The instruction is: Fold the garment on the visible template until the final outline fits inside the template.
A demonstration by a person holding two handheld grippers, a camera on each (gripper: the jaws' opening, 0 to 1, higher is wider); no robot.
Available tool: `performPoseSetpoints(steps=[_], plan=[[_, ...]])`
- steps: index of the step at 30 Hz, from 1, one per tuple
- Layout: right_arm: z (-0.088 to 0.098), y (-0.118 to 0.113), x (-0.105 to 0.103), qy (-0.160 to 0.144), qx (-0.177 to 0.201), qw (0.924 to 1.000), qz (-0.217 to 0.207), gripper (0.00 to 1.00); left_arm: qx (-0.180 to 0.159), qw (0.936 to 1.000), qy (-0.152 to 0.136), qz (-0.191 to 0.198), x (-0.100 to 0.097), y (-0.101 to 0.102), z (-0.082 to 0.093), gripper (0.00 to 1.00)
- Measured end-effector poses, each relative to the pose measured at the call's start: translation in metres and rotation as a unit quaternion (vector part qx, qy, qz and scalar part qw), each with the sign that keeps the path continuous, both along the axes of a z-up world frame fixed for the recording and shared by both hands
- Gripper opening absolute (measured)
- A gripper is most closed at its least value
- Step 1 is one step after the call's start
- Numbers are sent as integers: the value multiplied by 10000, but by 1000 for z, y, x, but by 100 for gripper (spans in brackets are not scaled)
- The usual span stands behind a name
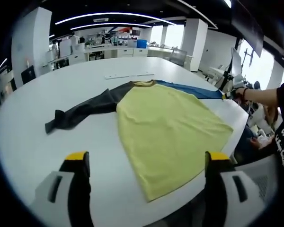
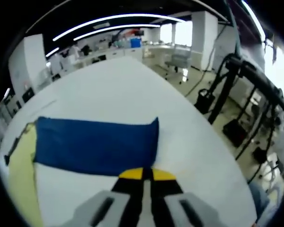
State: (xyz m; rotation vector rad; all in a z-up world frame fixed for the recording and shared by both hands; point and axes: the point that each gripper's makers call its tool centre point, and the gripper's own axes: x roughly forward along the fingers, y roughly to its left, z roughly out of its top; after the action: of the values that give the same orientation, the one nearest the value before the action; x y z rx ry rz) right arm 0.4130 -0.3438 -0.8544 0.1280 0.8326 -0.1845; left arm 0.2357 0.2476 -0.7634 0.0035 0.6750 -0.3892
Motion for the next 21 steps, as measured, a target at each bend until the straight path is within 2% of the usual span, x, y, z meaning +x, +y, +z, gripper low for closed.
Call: performPoseSetpoints(steps=[8, 11, 13, 21], plan=[[16, 13, 0, -37, -55, 10000, 13, 0, -2, 10000, 2, 24, 0, 1, -1, 99], [22, 19, 8, -99, -21, 9999, 123, 0, -5, 10000, 9, 39, -1, 2, -1, 99], [31, 29, 13, -252, 43, 9995, 198, 0, -13, 10000, 9, 20, -1, 1, -1, 99], [49, 60, 35, -449, 29, 9975, 543, 0, -59, 10000, -26, 67, -1, 4, 0, 99]])
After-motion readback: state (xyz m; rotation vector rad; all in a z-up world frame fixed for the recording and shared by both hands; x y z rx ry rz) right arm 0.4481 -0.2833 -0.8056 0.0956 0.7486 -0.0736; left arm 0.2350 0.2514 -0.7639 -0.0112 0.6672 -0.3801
